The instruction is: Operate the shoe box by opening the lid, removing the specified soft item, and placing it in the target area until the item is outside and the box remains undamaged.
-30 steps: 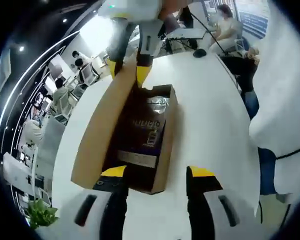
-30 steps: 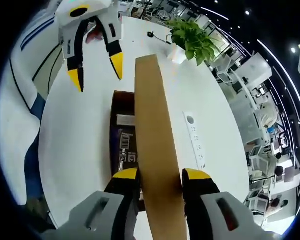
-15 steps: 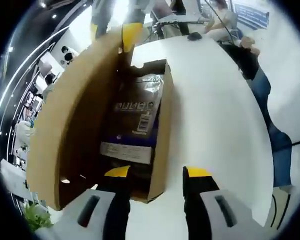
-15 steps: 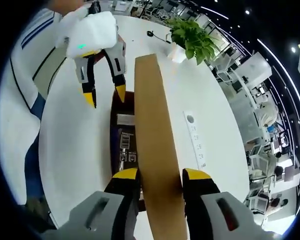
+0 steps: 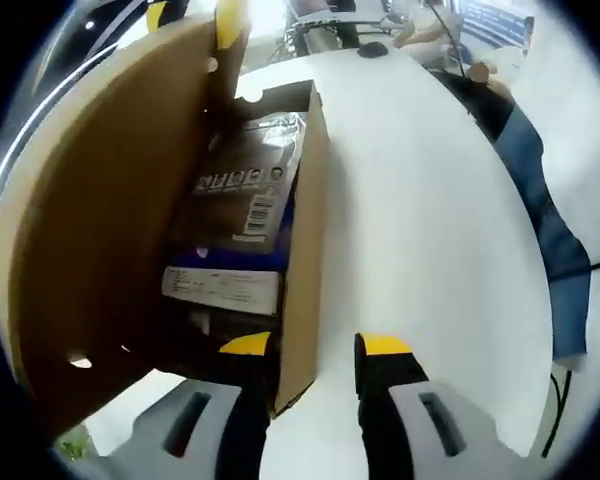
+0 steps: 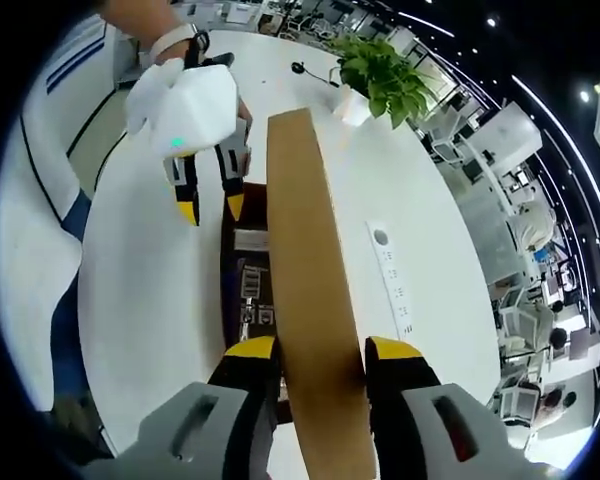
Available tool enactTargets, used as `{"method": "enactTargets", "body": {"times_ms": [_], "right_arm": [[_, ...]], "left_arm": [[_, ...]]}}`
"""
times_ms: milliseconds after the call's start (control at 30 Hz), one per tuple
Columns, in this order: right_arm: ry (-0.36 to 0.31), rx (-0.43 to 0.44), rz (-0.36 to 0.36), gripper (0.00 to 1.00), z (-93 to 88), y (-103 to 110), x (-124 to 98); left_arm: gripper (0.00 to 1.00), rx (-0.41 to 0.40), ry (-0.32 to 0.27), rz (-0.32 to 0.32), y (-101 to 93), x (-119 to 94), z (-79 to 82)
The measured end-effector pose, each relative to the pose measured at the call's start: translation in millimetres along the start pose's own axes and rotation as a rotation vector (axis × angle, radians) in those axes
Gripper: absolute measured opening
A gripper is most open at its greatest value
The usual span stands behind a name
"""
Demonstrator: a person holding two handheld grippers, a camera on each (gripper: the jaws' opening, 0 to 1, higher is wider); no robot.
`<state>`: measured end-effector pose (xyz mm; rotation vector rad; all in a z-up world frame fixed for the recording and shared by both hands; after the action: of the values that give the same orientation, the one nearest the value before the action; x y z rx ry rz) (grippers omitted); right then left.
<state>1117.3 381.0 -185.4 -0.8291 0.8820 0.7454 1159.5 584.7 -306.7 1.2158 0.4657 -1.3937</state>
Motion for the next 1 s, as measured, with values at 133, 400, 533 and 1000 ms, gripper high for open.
{"method": "enactTargets", "body": {"times_ms": [133,400,533,1000], "right_arm": [[0.001,0.001,0.0,0.33,0.2,0.6,-0.4],[0.004,0.003,-0.001,0.33,0.6,-0.2,-0.6],[0.005,0.006,-0.001,0.33,0.3,-0.5,-0.4],[0.008,0.02,-0.001,0.34,0.3,-1.2,1.3]], "left_arm": [[0.31,0.005,0.003,-0.014,-1.0,1.6,-0.2],[0.24,0.036,0.021,-0.028,0.8,10.9,1.3],[0.21,0.04,0.033,-0.027,2.8,13.4,2.2],[0.1,0.053,0.047,-0.007,6.0,22.6,6.1]]}}
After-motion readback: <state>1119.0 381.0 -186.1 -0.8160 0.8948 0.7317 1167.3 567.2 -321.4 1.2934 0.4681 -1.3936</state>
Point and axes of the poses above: the point that each gripper's makers call its tool centre point, and the gripper's own axes: x roughly forward along the fingers, y roughly to its left, z roughly out of its top, the point moved 8 cm from there along -x, roughly backward along the fingers, and after that the axes turned 10 degrees about z, right-handed, at the moved point
